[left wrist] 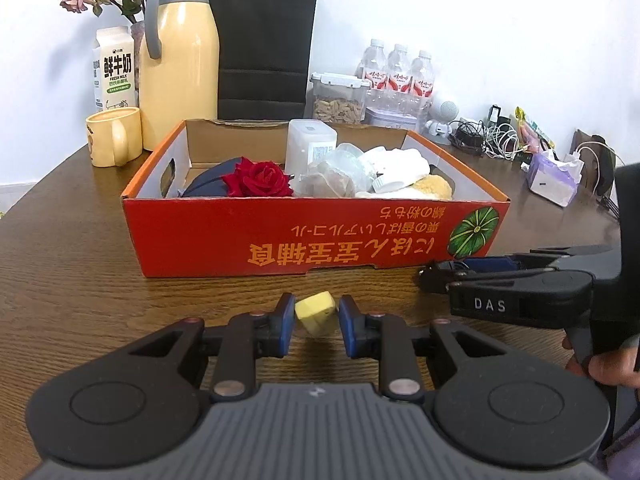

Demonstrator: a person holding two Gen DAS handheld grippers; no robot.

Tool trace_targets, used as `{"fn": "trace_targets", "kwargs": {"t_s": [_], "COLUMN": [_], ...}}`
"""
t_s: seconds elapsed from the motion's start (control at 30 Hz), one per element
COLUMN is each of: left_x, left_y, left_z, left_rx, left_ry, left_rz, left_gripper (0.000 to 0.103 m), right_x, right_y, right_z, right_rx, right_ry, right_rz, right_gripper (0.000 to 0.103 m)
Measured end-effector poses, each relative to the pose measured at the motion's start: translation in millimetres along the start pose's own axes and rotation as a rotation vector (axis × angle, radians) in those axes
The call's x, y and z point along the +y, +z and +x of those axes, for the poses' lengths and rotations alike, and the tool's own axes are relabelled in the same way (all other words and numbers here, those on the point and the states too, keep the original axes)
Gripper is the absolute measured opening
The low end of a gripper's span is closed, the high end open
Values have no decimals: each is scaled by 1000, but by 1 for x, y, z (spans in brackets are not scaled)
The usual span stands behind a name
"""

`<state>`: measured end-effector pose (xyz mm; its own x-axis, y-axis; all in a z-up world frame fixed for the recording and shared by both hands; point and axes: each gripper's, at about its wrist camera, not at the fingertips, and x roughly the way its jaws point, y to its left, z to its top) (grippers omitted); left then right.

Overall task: Organize objects
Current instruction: 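Grasp the remaining black cable with the right tool, then carry the yellow block and cable into the box and open both tools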

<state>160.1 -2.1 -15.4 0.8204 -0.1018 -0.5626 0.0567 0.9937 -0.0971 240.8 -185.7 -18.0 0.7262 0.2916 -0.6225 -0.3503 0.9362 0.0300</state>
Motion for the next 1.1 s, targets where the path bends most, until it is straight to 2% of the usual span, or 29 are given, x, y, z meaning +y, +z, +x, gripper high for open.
{"fn": "trace_targets", "kwargs": {"t_s": [0.37,0.63,0.83,1.1], "left_x": [3,8,12,19], "left_y": [14,53,82,108], "left_z": [-13,-12,7,63], "left_rx": [-62,-153,-192,-189], "left_ry": [3,21,30,82], "left_rz": [5,-9,-35,-71], "left_gripper": [24,24,24,24], "right_x": [10,17,19,11], "right_y": [0,34,67,96], "right_z": [-39,-65,-45,15], "right_rx": [-111,-231,-263,-262], "right_ry": [24,45,43,18], "right_rz": [-46,-93,-92,-43], "right_gripper": [45,45,45,45]}}
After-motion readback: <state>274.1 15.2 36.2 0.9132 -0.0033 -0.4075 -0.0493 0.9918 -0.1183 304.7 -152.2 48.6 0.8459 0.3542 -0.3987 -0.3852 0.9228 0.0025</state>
